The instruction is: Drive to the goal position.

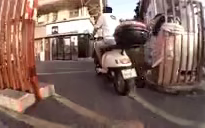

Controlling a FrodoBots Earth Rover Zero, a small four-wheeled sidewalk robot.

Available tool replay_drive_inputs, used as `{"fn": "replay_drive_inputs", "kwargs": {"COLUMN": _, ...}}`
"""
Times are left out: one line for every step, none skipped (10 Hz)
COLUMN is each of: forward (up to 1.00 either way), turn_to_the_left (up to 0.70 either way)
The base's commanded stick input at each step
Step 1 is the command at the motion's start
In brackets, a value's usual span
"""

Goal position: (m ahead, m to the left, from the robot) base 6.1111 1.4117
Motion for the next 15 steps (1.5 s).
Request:
{"fn": "replay_drive_inputs", "kwargs": {"forward": 0.45, "turn_to_the_left": 0.0}}
{"fn": "replay_drive_inputs", "kwargs": {"forward": 0.45, "turn_to_the_left": 0.0}}
{"fn": "replay_drive_inputs", "kwargs": {"forward": 0.45, "turn_to_the_left": 0.0}}
{"fn": "replay_drive_inputs", "kwargs": {"forward": 0.45, "turn_to_the_left": 0.0}}
{"fn": "replay_drive_inputs", "kwargs": {"forward": 0.45, "turn_to_the_left": 0.0}}
{"fn": "replay_drive_inputs", "kwargs": {"forward": 0.45, "turn_to_the_left": 0.0}}
{"fn": "replay_drive_inputs", "kwargs": {"forward": 0.45, "turn_to_the_left": 0.0}}
{"fn": "replay_drive_inputs", "kwargs": {"forward": 0.45, "turn_to_the_left": 0.0}}
{"fn": "replay_drive_inputs", "kwargs": {"forward": 0.45, "turn_to_the_left": 0.0}}
{"fn": "replay_drive_inputs", "kwargs": {"forward": 0.45, "turn_to_the_left": 0.0}}
{"fn": "replay_drive_inputs", "kwargs": {"forward": 0.45, "turn_to_the_left": 0.0}}
{"fn": "replay_drive_inputs", "kwargs": {"forward": 0.45, "turn_to_the_left": 0.0}}
{"fn": "replay_drive_inputs", "kwargs": {"forward": 0.45, "turn_to_the_left": 0.0}}
{"fn": "replay_drive_inputs", "kwargs": {"forward": 0.45, "turn_to_the_left": -0.03}}
{"fn": "replay_drive_inputs", "kwargs": {"forward": 0.45, "turn_to_the_left": -0.26}}
